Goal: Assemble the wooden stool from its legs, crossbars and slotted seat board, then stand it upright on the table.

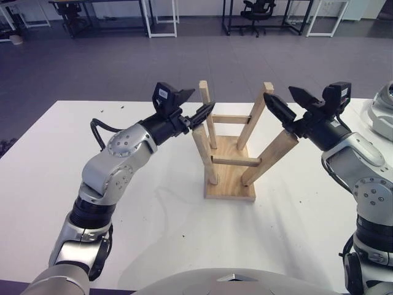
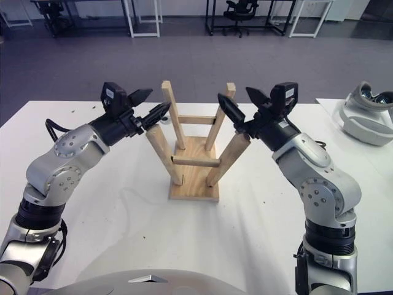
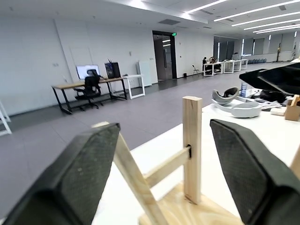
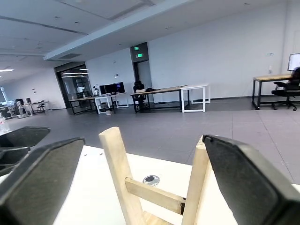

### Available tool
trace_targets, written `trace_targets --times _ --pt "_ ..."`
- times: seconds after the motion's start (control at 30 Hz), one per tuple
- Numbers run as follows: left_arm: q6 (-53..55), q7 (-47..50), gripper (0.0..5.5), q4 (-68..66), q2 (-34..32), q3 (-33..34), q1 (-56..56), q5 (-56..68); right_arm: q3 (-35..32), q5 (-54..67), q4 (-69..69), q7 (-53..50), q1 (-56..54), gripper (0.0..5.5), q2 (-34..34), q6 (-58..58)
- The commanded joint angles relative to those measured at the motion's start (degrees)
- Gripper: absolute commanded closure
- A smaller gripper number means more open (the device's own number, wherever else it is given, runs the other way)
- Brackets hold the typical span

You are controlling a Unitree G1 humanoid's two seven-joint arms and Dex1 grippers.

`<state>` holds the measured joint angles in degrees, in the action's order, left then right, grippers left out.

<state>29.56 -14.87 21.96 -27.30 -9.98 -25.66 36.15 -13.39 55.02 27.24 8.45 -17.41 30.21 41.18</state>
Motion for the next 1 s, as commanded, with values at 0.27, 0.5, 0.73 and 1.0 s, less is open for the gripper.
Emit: trace_targets --times 0.27,0.5,0.73,1.0 --pt "7.1 0.5 1.97 1.7 4.6 16.7 -16.7 17.0 -10.3 17.0 -4.2 -2.4 -16.3 0.80 -1.4 -1.8" --pt "7.5 -4.1 1.97 -0.4 2.5 -1.1 3.3 3.6 2.1 4.7 -5.8 1.1 6.5 0.80 1.9 4.0" --pt "0.9 -7.2 1.97 -5.9 3.6 1.6 4.0 -0.2 0.4 3.2 -5.9 4.1 1.1 0.80 -1.3 -2.7" --pt "0.3 -9.6 1.97 0.5 1.7 21.9 -7.5 16.8 -0.8 -6.5 -19.2 12.8 3.3 0.80 1.1 -8.1"
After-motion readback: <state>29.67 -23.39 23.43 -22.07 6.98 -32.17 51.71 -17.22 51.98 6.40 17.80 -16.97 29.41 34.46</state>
